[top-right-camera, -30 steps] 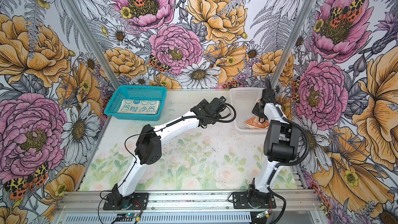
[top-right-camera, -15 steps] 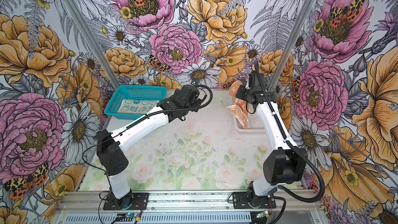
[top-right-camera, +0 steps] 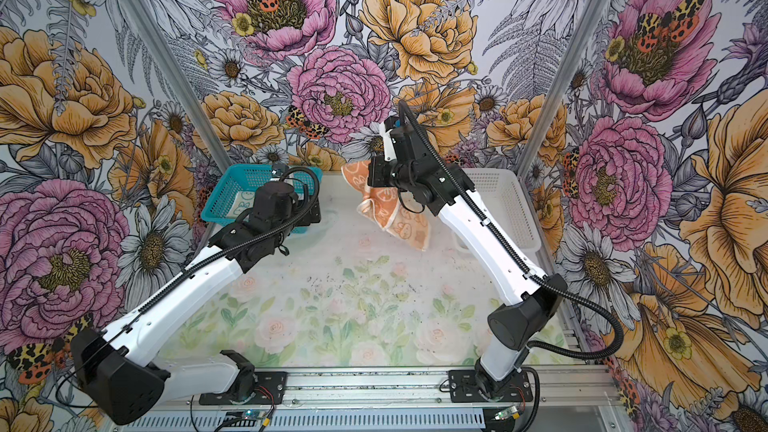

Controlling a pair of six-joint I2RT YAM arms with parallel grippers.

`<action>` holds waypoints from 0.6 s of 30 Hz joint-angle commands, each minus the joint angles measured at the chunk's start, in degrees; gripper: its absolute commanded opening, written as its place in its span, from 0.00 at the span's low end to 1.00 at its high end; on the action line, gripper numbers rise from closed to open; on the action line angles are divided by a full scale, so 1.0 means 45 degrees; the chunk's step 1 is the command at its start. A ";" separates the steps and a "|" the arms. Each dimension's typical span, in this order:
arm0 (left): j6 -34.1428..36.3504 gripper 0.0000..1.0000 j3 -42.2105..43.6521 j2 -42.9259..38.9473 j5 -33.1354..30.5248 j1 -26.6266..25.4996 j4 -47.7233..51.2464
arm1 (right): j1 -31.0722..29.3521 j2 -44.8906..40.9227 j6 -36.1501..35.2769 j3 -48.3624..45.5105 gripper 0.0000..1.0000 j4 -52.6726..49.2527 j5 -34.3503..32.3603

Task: Fold and stack the towels
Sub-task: 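Lift the orange towel out and drop it on the table center with the right gripper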

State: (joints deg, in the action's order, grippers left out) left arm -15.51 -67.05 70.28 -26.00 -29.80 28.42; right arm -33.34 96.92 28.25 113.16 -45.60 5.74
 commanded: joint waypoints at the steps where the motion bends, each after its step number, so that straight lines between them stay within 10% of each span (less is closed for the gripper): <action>1: -0.0680 0.99 0.0471 -0.0465 0.0690 0.0189 -0.0727 | 0.0425 0.0556 0.0097 -0.0306 0.00 -0.0239 0.0093; 14: -0.1821 0.99 0.0851 0.0916 0.2221 0.0085 -0.0884 | 0.2421 0.2763 -0.0281 -0.3853 0.00 0.0575 0.0812; 18: -0.1895 0.99 0.0906 0.1267 0.2434 -0.0113 -0.0848 | 0.2814 0.3025 -0.0506 -0.4475 0.25 0.0603 0.0302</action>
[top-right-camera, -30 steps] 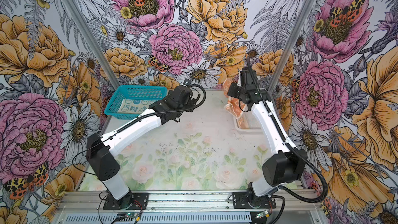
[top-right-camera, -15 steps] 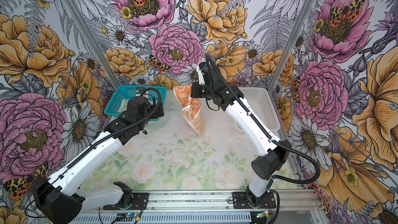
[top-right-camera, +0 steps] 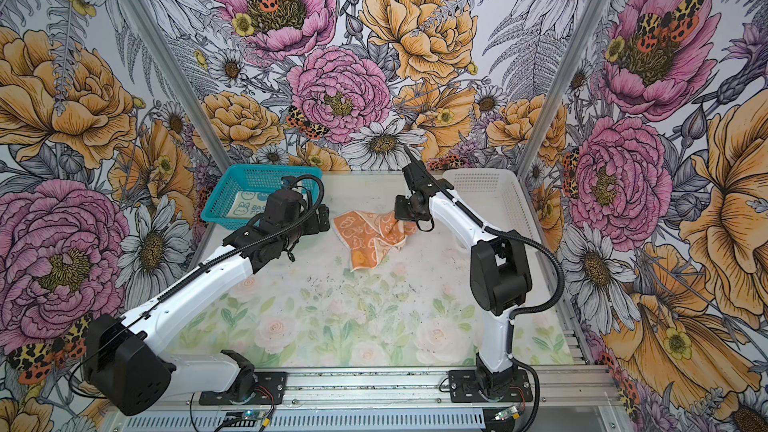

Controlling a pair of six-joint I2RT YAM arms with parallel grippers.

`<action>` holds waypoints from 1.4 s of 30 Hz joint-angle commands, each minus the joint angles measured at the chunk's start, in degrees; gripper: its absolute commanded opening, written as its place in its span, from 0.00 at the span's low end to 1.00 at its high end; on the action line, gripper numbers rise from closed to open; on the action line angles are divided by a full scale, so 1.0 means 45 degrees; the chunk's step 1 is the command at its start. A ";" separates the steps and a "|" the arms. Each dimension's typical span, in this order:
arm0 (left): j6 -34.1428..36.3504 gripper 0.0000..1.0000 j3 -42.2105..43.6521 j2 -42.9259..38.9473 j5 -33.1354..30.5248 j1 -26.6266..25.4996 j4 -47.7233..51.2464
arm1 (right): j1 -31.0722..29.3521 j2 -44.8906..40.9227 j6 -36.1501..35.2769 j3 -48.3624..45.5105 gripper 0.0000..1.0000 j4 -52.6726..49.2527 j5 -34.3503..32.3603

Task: Fold and stack the towels
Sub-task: 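Lift the orange towel out and drop it on the table center with the right gripper, then lower the right gripper to the orange towel's corner nearest the robot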

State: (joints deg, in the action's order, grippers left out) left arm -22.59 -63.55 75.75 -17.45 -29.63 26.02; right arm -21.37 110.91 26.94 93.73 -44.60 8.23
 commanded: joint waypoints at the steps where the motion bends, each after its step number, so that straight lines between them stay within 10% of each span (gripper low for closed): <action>1: -0.0358 0.99 0.0174 0.0096 0.0591 -0.0178 -0.0346 | 0.0183 -0.0194 -0.0234 -0.0274 0.38 0.0377 -0.0303; 8: -0.0687 0.99 0.0297 0.0443 0.0941 0.0104 -0.0349 | -0.0965 -0.1394 -0.0201 -0.1198 0.82 0.0492 -0.0342; 22: -0.1233 0.99 0.1243 -0.1014 0.2763 0.2437 0.0019 | -0.4282 0.0819 0.1984 -0.1689 0.81 0.3640 0.1290; 42: -0.1357 0.99 0.1566 -0.1517 0.2498 0.1993 0.0141 | -0.3464 0.1266 0.1958 -0.3737 0.82 0.4286 0.1322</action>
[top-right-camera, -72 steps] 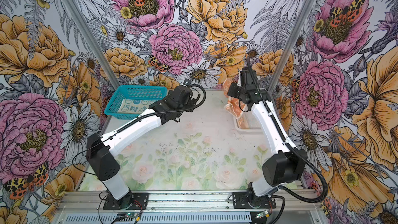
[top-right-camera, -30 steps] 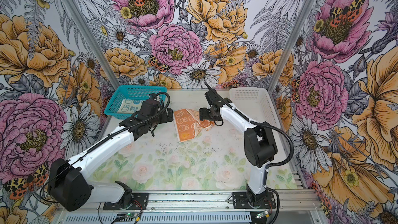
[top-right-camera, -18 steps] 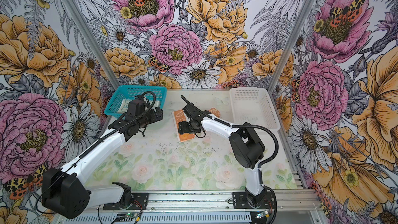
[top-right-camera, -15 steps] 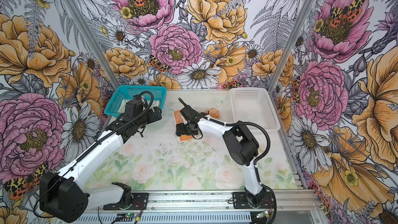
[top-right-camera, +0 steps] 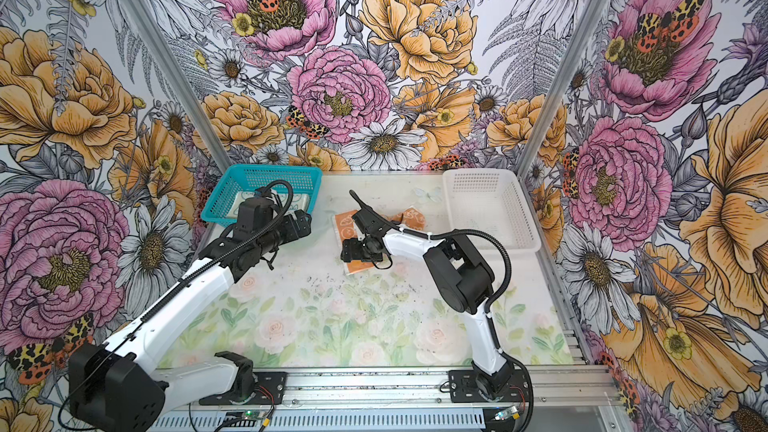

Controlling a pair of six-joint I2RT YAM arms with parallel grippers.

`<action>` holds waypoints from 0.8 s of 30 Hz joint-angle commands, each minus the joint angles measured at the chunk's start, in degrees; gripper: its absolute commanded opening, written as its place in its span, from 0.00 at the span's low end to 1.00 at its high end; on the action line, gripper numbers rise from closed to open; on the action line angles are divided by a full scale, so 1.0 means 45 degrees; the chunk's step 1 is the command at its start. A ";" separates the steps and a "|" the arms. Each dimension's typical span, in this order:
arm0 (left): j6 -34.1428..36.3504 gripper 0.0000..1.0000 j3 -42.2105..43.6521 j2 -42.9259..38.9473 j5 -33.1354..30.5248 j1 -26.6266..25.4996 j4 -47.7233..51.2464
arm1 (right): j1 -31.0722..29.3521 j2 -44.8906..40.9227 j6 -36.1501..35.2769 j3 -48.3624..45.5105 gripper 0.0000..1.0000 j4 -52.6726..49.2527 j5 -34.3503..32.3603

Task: Fold and stack the towels
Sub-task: 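Lower the right gripper to the orange towel's corner nearest the robot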

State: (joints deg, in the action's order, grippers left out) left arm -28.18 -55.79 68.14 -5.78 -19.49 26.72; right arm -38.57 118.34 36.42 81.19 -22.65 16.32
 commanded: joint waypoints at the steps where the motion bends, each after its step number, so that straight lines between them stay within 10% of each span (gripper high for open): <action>1: -0.0100 0.99 -0.0216 0.0278 -0.0140 -0.0385 -0.0008 | 0.0503 -0.0730 -0.0268 -0.1381 0.82 -0.0592 -0.0586; 24: 0.0189 0.99 -0.2024 0.3510 -0.0116 -0.2473 -0.0078 | 0.2920 -0.7000 -0.2216 -0.7308 0.70 -0.1606 -0.2063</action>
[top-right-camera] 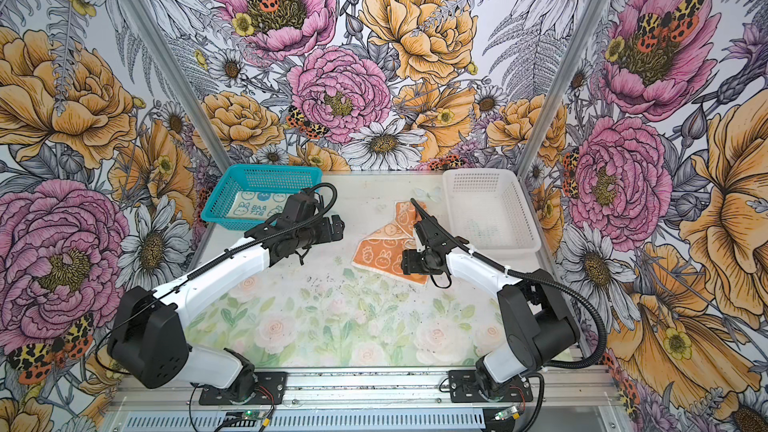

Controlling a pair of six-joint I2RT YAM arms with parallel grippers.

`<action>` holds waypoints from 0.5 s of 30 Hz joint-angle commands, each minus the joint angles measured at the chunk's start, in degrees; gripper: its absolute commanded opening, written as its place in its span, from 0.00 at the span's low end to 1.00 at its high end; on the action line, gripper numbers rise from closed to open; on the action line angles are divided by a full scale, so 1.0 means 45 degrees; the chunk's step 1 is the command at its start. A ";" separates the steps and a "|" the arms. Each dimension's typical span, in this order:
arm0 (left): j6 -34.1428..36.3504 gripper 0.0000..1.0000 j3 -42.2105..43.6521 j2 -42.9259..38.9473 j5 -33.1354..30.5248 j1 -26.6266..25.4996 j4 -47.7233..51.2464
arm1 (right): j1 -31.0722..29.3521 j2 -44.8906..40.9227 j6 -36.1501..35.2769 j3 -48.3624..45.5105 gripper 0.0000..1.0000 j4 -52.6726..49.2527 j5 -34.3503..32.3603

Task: Fold and stack the towels
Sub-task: 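Lower the right gripper to the orange towel's corner nearest the robot, then pinch the towel's near corners with both grippers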

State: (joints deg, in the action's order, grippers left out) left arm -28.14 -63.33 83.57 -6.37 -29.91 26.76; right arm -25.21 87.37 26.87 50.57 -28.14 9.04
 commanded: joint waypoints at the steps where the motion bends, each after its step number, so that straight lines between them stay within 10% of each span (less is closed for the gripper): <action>1: 0.0195 0.99 -0.0359 0.0130 0.0034 -0.0206 -0.0086 | -0.0042 -0.0103 -0.0055 -0.0634 0.69 -0.0387 -0.0465; 15: 0.0238 0.99 -0.0228 0.0335 0.0210 -0.0404 -0.0055 | -0.0344 0.0680 0.0238 -0.0889 0.52 -0.0348 -0.0771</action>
State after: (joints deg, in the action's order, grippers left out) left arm -28.08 -63.55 84.90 -6.31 -31.29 26.76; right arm -25.98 88.97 27.42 46.28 -30.15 6.76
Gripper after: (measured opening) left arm 0.987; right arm 0.536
